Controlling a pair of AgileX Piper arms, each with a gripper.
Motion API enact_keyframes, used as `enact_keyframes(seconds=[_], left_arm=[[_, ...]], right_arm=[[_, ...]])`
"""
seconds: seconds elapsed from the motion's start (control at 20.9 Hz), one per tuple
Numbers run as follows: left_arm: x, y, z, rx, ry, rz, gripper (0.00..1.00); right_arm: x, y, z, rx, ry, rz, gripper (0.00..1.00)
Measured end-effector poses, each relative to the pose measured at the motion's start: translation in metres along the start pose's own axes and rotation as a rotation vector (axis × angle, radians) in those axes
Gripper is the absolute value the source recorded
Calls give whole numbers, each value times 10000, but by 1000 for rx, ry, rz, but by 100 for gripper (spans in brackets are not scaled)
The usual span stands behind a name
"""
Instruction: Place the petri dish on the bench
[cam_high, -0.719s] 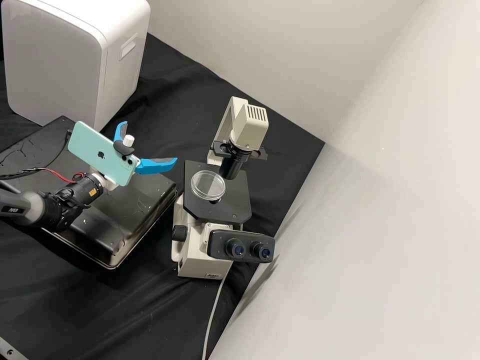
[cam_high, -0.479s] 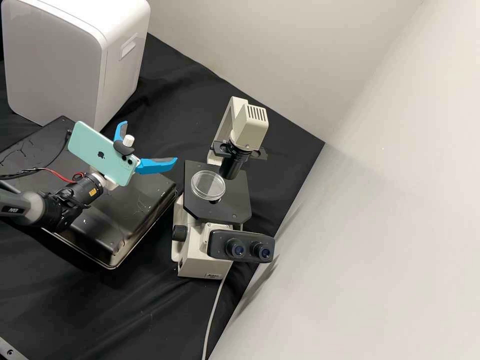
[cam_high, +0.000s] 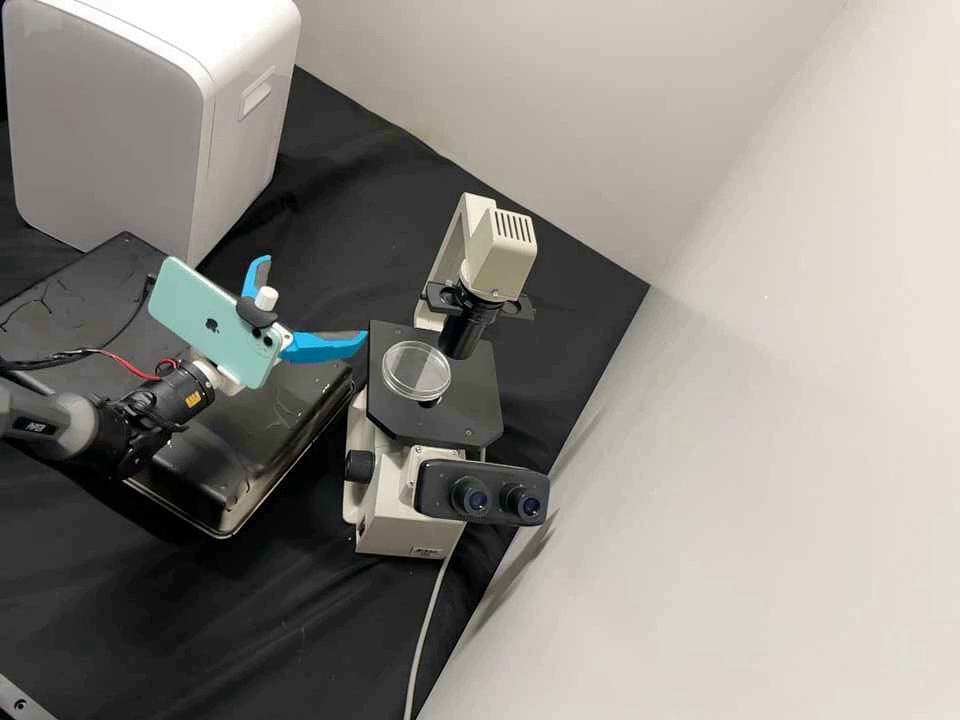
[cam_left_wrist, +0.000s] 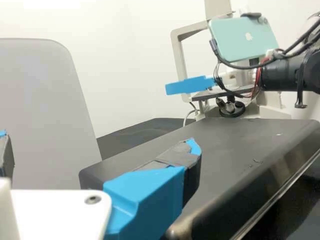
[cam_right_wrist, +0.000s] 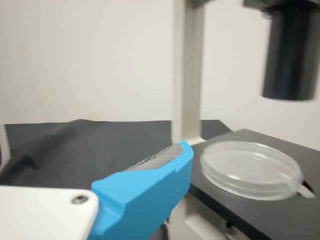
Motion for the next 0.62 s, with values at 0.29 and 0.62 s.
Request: enact_keyframes(seconds=[0.29, 0.62], left_arm=[[-1, -1, 7, -3, -2, -1, 100], [-1, -1, 2, -5, 4, -1, 100]], right_arm=[[5, 64, 241, -7, -71, 16, 100], [47, 128, 404, -28, -81, 37, 100]])
